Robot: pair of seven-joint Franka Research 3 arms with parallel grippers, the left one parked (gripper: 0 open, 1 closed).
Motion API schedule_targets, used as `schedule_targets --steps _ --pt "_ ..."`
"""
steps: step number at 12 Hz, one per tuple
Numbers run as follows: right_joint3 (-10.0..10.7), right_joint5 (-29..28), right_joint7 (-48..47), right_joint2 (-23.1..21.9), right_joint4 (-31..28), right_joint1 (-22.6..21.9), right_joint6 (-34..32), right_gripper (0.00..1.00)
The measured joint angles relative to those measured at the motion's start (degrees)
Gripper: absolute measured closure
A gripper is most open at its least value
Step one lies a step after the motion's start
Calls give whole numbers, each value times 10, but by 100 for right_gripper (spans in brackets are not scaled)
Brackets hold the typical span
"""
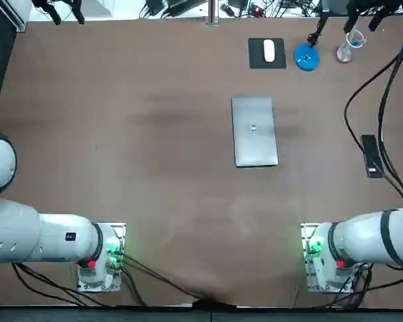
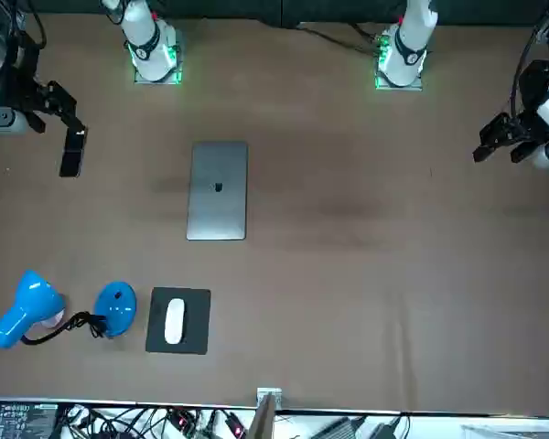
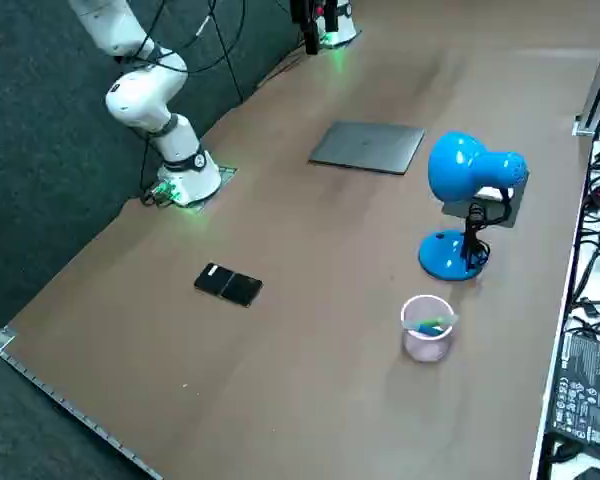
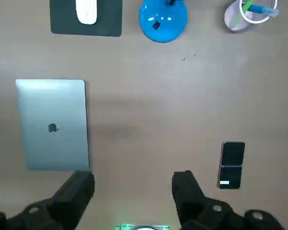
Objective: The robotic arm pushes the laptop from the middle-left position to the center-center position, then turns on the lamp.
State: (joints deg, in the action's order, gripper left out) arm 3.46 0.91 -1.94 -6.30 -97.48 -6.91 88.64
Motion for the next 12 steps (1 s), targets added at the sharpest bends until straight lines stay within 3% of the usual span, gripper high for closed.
schedule_targets --steps 8,12 --pt "0 0 -2 3 0 -2 0 0" --pt "-4 -8 -91 15 0 -15 6 0"
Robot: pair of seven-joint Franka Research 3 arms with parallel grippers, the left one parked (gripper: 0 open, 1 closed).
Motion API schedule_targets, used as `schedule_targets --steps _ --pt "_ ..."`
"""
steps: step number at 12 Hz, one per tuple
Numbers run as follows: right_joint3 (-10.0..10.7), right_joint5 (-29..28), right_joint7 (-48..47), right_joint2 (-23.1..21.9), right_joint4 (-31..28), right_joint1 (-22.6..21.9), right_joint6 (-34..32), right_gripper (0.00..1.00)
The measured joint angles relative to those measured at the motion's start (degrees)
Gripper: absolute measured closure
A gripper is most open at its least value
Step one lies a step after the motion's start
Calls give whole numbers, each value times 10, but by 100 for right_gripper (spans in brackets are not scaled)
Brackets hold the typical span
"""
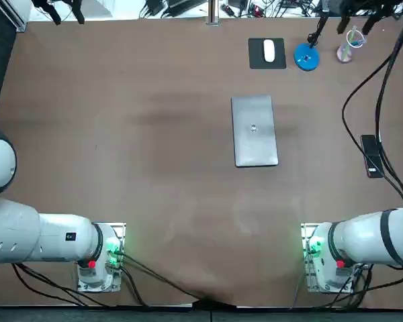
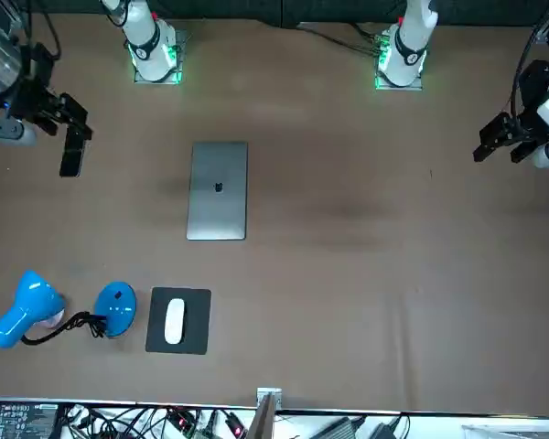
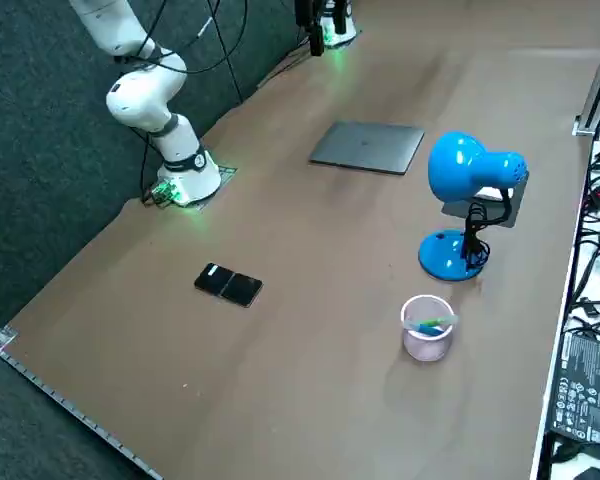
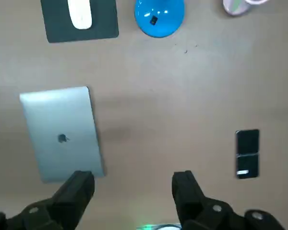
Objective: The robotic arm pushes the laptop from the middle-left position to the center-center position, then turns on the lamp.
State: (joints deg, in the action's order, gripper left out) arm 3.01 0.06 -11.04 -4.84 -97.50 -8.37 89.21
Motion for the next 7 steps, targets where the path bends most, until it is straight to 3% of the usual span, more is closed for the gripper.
schedule_targets --steps 7 --pt "-5 -13 -247 48 -30 -84 85 0"
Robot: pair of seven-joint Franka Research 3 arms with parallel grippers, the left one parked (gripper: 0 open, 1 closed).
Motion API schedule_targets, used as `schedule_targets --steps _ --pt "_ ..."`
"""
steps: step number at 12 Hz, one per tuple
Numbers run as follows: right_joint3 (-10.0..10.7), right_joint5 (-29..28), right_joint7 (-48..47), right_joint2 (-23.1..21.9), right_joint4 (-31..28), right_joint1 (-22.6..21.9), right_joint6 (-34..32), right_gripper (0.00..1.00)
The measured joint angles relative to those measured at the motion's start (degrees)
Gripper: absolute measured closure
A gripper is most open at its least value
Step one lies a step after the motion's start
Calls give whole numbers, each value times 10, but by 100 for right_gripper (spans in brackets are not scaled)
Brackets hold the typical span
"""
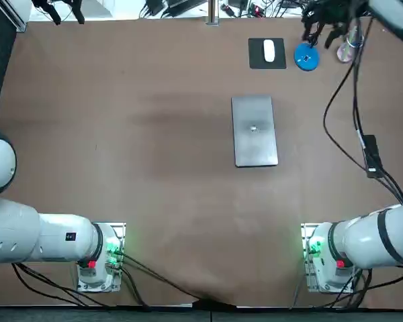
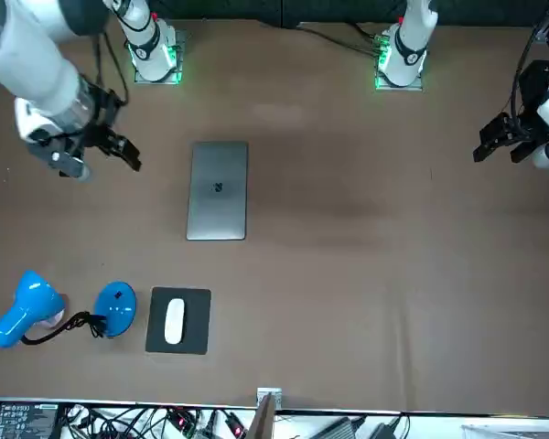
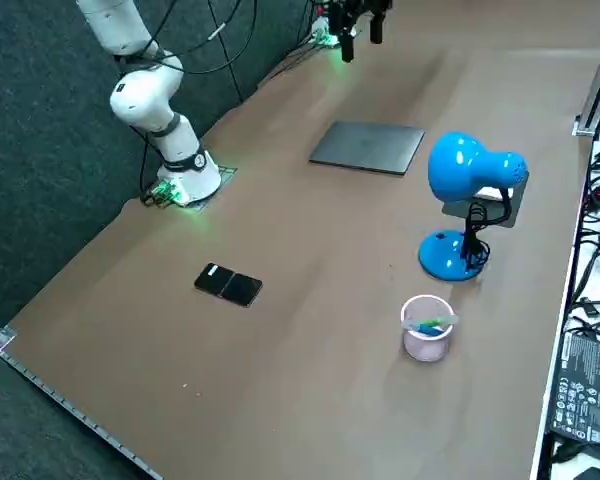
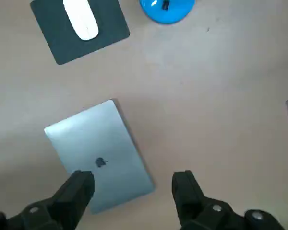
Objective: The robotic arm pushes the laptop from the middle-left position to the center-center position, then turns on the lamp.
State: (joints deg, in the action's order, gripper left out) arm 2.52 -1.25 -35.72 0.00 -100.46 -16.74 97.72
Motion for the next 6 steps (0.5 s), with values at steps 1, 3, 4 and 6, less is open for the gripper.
schedule_targets --steps 1,3,4,6 --pt "0 0 -33 6 -9 -14 14 0" --pt "-1 0 -102 19 -24 -41 43 0" --pt "-1 0 -132 27 -29 -55 55 0" --pt "-1 0 -210 53 -34 -87 85 0"
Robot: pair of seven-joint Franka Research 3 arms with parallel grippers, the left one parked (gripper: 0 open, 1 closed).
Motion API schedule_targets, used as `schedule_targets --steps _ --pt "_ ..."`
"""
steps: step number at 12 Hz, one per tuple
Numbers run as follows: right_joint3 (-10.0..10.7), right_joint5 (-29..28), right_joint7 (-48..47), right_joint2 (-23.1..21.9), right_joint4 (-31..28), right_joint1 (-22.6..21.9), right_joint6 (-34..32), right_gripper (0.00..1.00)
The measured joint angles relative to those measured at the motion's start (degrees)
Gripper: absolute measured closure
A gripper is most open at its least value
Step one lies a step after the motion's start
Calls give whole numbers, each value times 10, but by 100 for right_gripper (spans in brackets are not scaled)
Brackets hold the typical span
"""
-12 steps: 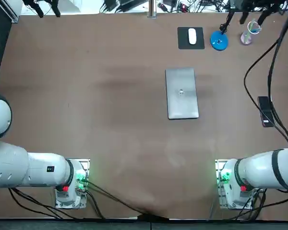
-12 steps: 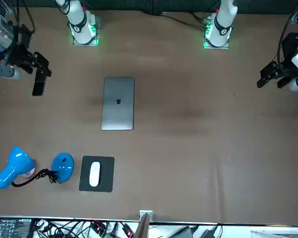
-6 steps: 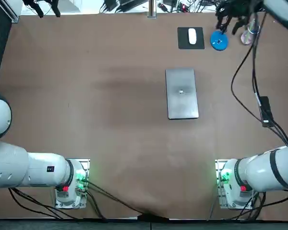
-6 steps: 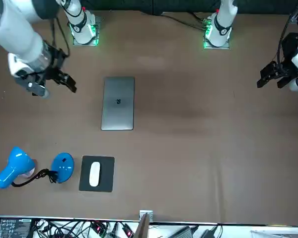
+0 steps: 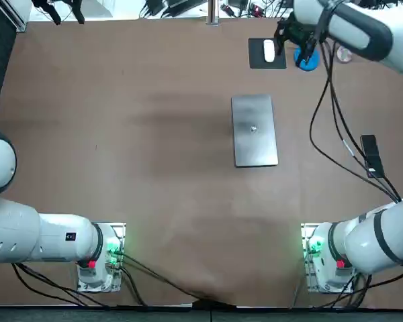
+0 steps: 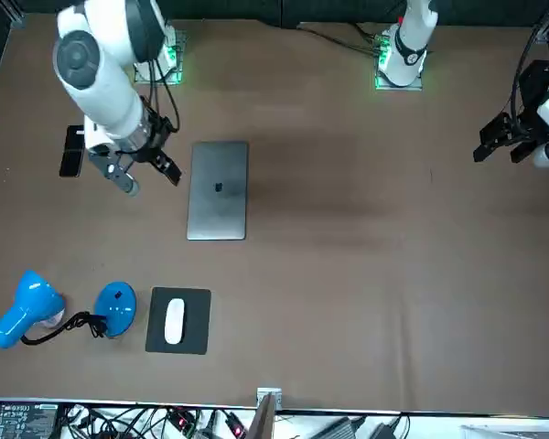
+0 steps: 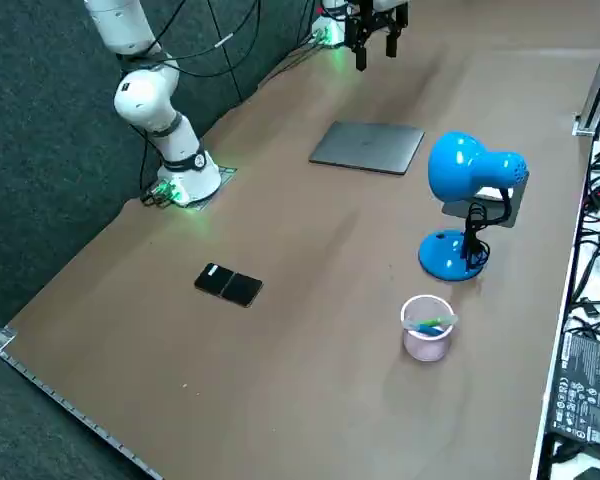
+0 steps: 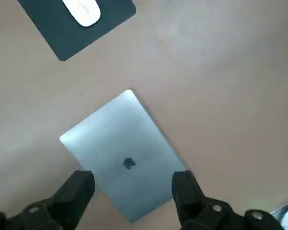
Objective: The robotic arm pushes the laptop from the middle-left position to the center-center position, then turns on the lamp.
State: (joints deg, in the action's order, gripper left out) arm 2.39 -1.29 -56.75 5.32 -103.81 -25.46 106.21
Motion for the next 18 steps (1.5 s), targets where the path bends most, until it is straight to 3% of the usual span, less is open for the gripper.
schedule_targets --steps 11,18 --pt "-1 0 -402 163 -3 -130 178 0" --pt "0 0 -674 254 16 -173 251 1"
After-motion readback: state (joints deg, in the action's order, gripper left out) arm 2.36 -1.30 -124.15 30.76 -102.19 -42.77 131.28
